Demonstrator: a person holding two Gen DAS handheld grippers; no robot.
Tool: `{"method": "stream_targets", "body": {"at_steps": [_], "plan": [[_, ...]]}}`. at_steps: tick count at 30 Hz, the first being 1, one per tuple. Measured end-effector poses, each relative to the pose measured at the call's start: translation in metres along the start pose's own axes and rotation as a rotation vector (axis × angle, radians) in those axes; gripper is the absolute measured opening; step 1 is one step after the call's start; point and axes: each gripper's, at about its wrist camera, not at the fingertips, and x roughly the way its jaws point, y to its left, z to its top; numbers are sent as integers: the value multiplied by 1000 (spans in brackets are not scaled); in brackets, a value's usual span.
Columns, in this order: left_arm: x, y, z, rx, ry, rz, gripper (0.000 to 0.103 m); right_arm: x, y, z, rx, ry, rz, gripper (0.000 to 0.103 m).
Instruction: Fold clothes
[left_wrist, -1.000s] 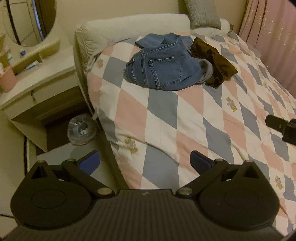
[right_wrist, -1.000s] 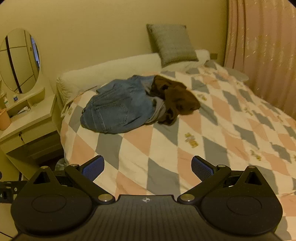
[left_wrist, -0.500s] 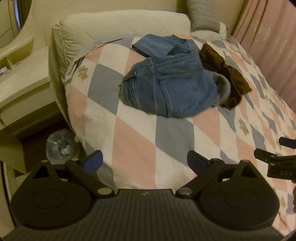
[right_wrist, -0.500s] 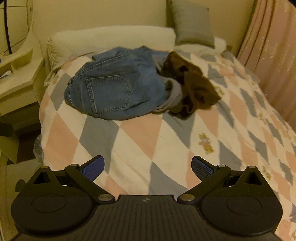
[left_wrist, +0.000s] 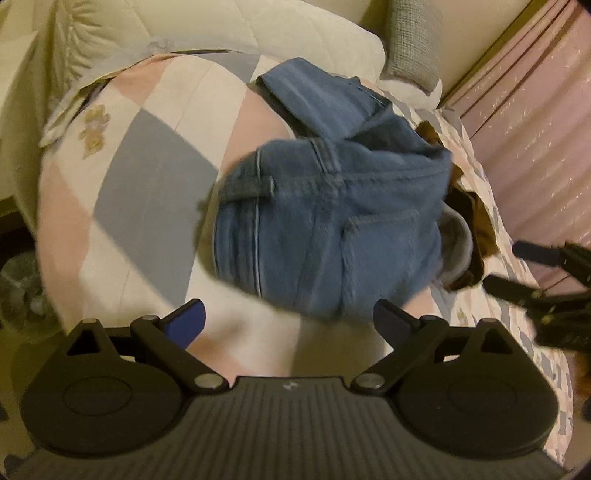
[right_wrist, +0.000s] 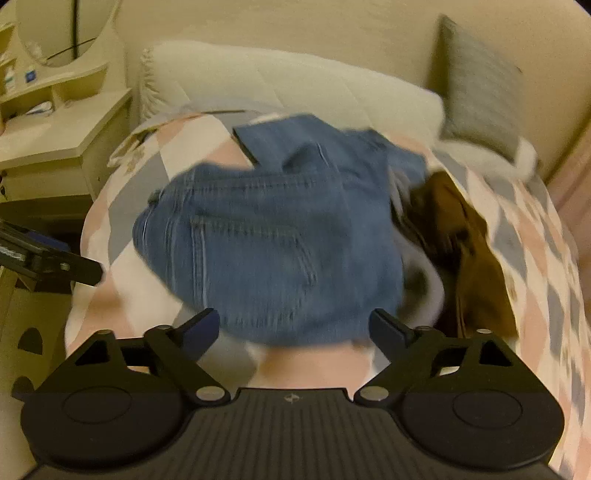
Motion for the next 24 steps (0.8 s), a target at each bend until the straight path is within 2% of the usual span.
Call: {"method": "stream_targets", "body": {"at_steps": [2,5,9,12,14,15,16,17,19,21,24], "plan": [[16,7,11,19,-8,-5,97,13,-3,21,-31,-26,39,77],[34,16,25,57,-10,-14,98,29,-4,44,-105,-73,75,77],[52,18,36,135,-22,-50,101,52,3,70,-292,-109,103,81],[70,16,39,166,5,-130,101,72,8,81,-437,-109,110,84],[80,13,36,199,11,-133,99,89,7,82,-524,-67,141,86],[84,9,34,227,15,-122,88,96,7,81,-552,-41,156,84],[86,6,32,254,17,-112,65,103,6,79,-578,-17,168,80],[83,1,29,276,7,-107,58,106,5,75,-602,5,176,72],[77,-9,25,322,-13,-98,41,109,-2,65,-609,46,204,36],[60,-26,18,408,-28,-99,33,104,-14,53,-525,93,267,16],[28,-58,2,538,-42,-116,23,82,-25,24,-406,87,269,15]]}}
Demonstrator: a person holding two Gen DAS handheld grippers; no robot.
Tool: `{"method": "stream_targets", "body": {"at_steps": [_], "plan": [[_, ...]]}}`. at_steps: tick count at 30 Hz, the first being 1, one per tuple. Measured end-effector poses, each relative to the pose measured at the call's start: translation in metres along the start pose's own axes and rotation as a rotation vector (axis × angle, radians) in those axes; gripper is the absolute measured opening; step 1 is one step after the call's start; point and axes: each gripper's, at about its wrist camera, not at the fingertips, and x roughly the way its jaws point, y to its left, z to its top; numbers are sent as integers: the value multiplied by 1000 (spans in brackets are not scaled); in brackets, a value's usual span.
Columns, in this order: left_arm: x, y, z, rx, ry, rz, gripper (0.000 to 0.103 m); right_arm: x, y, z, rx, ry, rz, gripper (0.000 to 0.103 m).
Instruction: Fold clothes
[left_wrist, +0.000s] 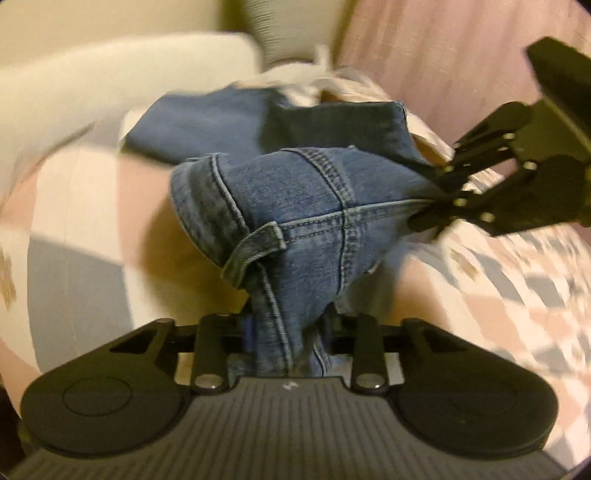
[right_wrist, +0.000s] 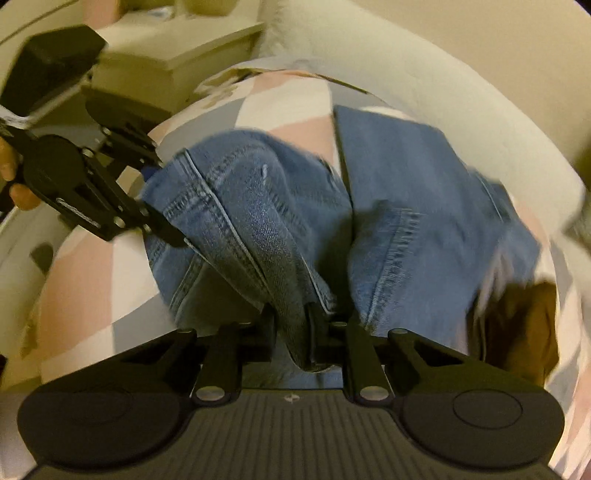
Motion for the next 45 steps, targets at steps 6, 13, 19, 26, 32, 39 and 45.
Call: {"method": "stream_targets", "body": {"at_steps": [6,13,19,26,32,39,45], "plan": [[-73,-82,1,182,-50,-66,16,-74,31,-71,313,-106,-35,15],[-145,-214,-36,456,-73,-177,16,-152,105,-166,626,-187,31,14],[-135,-343,-126,546,35,-343,21,-193,189,-283,806,-109,45,20],[-116,-436,-207,520,127,-374,27,-259,242,-402,995,55,-215,56],[-119,-403,-238,388,249,-181,27,-299,267,-426,1003,-32,-224,72],[-76,-345,-250,209,411,-64,28,-238,327,-383,595,72,-171,81],[-53,-347,-254,207,434,-126,36,-154,398,-377,310,226,-264,69]]}}
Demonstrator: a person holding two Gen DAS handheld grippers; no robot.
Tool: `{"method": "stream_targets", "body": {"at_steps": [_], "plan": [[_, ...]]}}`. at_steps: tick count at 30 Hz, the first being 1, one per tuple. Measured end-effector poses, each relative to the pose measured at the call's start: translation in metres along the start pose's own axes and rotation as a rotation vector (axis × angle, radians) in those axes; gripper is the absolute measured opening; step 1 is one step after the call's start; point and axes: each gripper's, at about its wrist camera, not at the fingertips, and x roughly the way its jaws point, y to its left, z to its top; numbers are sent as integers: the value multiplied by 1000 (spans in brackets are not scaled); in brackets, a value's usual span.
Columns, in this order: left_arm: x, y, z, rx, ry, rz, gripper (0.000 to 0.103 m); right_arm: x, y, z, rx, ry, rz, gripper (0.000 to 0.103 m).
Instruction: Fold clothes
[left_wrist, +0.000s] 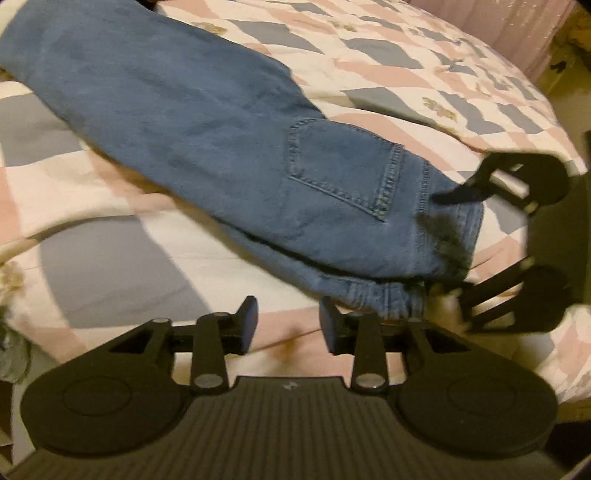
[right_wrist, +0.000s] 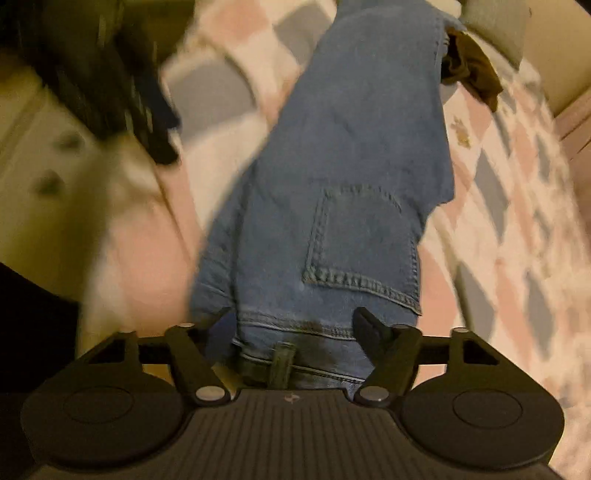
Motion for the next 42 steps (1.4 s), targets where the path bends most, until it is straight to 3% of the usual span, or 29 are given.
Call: {"method": "stream_targets", "body": {"at_steps": [4,6,8,9,10,13,15,17,19,21,26,27,28,29,31,33,38,42], "plan": [[31,5,9,-76,36,-50,40,32,7,-2,65,41,-7,73],[46,10,12,-147,65,-76,43,41,13,-5,18,49,-82,76],[58,15,14,-200,90,-95,43,44,6,-8,42,48,-96,60],[62,18,14,-216,99,-106,45,44,0,-9,70,46,-89,42],[66,20,15,-236,107,-121,51,43,-7,-9,104,43,-77,33],[78,26,18,-316,118,-192,63,23,-30,-4,199,6,-62,14],[87,33,20,-411,119,-273,64,11,-43,-2,248,-13,-98,12],[99,35,21,-465,131,-305,61,8,-52,-3,286,2,-132,14],[111,29,25,-437,150,-270,36,12,-50,-6,283,30,-159,43],[116,24,32,-403,152,-252,31,21,-35,-10,229,60,-179,54],[115,20,35,-360,153,-252,31,50,14,-17,39,107,-312,54],[113,18,34,-333,146,-237,30,52,18,-17,19,106,-329,47],[112,15,34,-307,140,-222,21,53,18,-17,13,102,-321,35],[111,12,33,-281,133,-208,17,53,14,-15,22,96,-304,31],[104,6,35,-241,116,-192,7,43,-2,-15,67,69,-279,12],[89,3,38,-229,92,-194,6,26,-21,-13,124,39,-276,5],[10,-21,48,-122,-81,-141,5,-45,-127,1,397,-98,-262,4],[-73,-67,56,-57,-279,-52,5,-107,-202,5,388,-261,-260,4]]}}
